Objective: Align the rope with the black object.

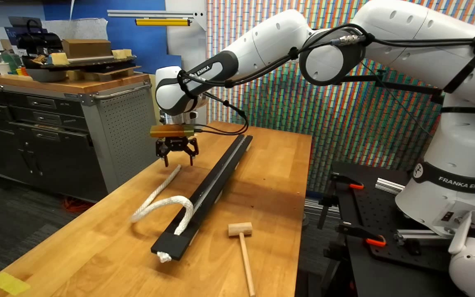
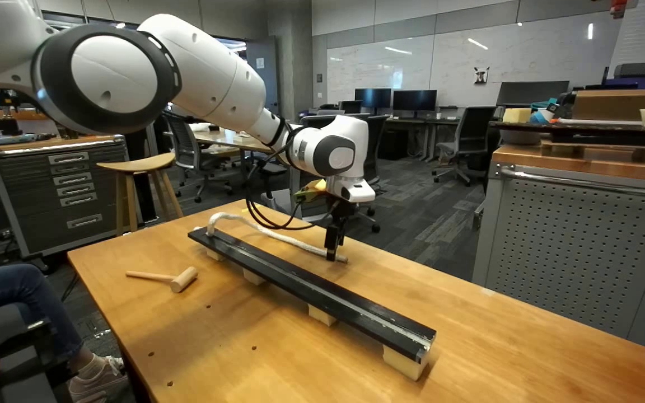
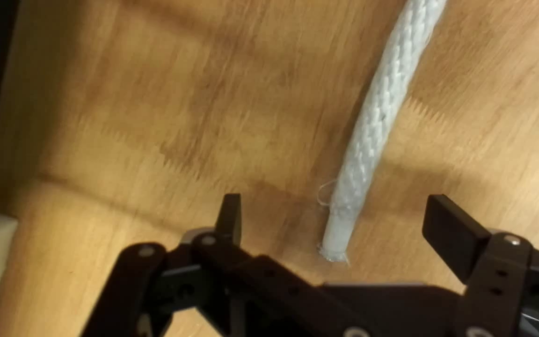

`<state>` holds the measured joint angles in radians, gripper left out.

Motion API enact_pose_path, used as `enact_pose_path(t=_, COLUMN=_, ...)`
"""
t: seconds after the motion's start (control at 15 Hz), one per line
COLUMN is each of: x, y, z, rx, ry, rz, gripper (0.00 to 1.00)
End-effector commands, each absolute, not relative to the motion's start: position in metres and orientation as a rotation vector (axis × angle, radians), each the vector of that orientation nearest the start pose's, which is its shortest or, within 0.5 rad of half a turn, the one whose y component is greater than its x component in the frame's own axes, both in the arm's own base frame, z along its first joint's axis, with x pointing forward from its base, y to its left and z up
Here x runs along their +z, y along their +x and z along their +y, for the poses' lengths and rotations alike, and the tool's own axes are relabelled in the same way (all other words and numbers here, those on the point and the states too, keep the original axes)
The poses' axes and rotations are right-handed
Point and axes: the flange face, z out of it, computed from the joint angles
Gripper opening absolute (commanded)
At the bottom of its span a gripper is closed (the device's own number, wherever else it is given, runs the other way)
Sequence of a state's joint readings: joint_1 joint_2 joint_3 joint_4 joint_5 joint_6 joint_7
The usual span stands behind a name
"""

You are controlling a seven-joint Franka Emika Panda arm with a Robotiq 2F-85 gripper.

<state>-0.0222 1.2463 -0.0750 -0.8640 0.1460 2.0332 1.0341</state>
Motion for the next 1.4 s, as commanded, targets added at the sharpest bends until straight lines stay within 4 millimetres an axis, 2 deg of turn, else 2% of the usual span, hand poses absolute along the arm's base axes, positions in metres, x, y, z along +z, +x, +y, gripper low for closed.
enact_pose_path(t=0.0, x=0.114, y=0.779, z=-0.046, rx=0.130, ry=-2.573, rz=1.694, gripper=0.92)
enact_pose_path(t=0.07, x=0.114, y=0.779, z=-0.045, rx=0.127, ry=-2.578, rz=1.692, gripper=0.76)
enact_pose_path(t=0.27, x=0.115, y=0.778, z=-0.040, rx=0.133, ry=-2.594, rz=1.673, gripper=0.49)
enact_pose_path(t=0.67, x=0.113, y=0.778, z=-0.037, rx=0.136, ry=-2.599, rz=1.675, gripper=0.04)
enact_pose_path(t=0.73, x=0.112, y=0.778, z=-0.038, rx=0.133, ry=-2.600, rz=1.678, gripper=0.00)
enact_pose_path(t=1.07, x=0.107, y=0.776, z=-0.038, rx=0.140, ry=-2.612, rz=1.687, gripper=0.02)
enact_pose_path(t=1.33, x=0.119, y=0.778, z=-0.044, rx=0.123, ry=-2.609, rz=1.685, gripper=0.02)
